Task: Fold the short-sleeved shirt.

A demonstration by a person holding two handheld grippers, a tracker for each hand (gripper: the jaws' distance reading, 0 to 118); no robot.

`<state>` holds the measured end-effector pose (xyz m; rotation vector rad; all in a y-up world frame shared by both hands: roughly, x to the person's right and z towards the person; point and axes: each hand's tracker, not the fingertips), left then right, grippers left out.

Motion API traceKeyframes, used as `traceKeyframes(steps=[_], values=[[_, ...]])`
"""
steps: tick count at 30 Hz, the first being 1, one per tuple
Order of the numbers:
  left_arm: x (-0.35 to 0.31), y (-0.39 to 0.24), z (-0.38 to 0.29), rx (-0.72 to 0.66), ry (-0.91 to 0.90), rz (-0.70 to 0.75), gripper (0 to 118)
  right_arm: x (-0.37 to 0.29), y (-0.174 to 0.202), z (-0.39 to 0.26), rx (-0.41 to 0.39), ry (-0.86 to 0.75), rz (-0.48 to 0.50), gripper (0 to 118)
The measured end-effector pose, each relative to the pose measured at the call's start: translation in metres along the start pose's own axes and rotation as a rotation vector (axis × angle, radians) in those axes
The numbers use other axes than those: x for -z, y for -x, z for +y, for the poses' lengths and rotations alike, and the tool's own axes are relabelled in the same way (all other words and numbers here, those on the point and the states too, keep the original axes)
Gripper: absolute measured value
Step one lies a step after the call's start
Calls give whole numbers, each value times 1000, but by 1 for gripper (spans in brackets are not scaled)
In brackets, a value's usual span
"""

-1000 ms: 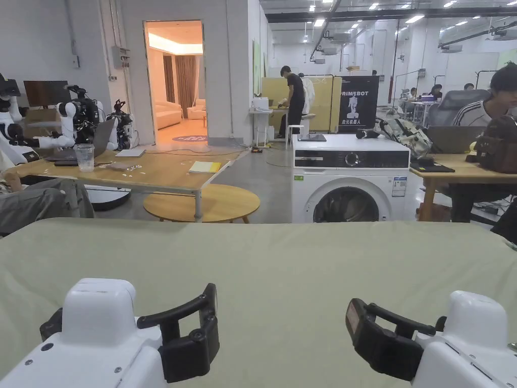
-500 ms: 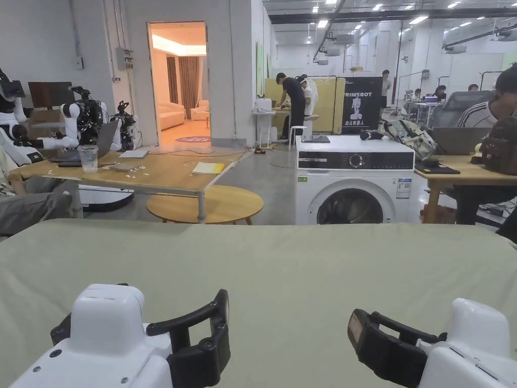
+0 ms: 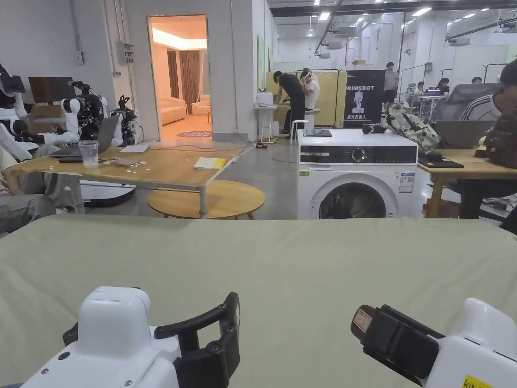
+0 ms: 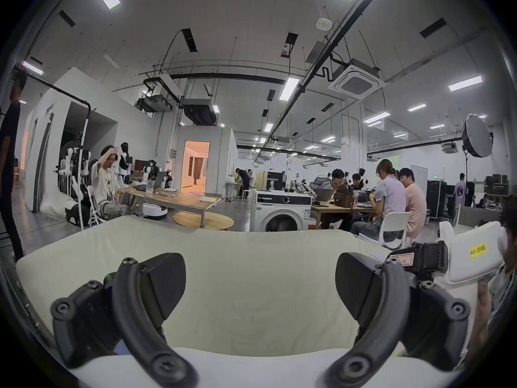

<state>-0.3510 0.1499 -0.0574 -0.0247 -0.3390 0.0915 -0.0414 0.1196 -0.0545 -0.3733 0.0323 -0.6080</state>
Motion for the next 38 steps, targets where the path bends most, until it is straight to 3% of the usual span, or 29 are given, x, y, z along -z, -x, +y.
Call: traceKeyframes(steps=[3, 10, 15, 19, 22, 29, 38], values=[[1, -1, -1, 1, 3, -1, 108, 4, 4, -1, -13, 4, -92, 117], [4, -2, -3, 15, 11, 2, 108, 5, 0, -4, -44, -22, -12, 117], [6, -4, -6, 33, 8, 30, 108, 4, 6, -14, -259, -85, -33, 117], [9, -6, -8, 62, 12, 63, 108, 6, 17, -28, -472, -175, -181, 117], [11, -6, -10, 68, 21, 74, 108, 10, 21, -35, -547, -208, -264, 117], [19, -4, -18, 80, 38, 91, 108, 15, 16, -39, -551, -181, -215, 117], [29, 0, -23, 73, 58, 91, 108, 22, 8, -34, -499, -143, -183, 117]])
